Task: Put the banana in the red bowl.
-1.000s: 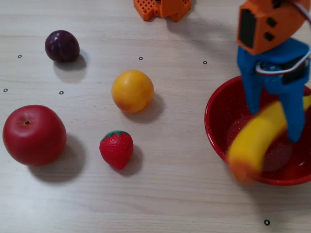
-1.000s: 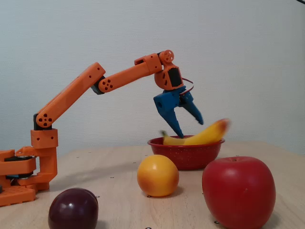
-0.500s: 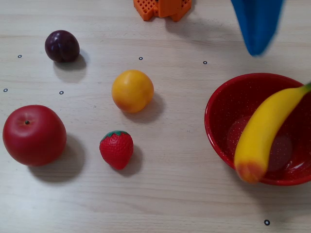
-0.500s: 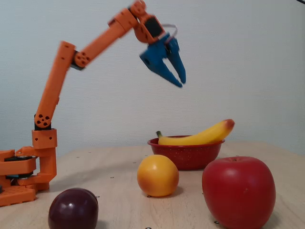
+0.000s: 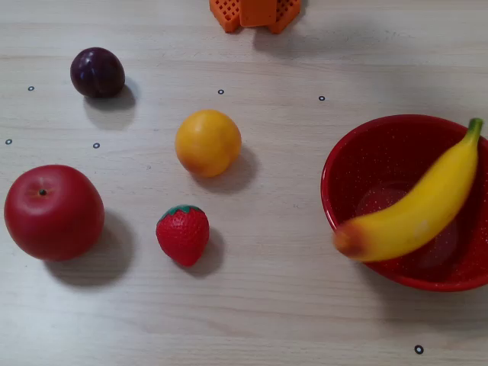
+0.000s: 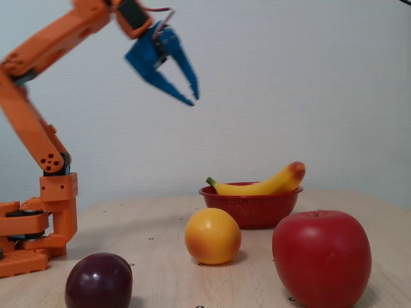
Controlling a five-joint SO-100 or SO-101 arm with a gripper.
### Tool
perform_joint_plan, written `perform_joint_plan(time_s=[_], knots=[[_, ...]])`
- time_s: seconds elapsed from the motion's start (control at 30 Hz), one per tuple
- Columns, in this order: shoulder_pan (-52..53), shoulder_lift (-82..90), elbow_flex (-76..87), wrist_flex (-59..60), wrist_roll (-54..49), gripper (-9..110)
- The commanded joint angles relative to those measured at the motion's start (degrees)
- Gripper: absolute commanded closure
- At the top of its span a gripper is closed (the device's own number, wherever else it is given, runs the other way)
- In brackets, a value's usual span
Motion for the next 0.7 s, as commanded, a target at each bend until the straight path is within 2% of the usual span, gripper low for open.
perform_joint_plan(time_s=[0.0, 0.27, 0.67], knots=[[-1.4, 12.6, 8.5, -3.6, -1.4, 101], [-6.1, 39.3, 33.7, -2.0, -1.3, 101], [-8.3, 59.3, 61.0, -6.9, -2.6, 101]])
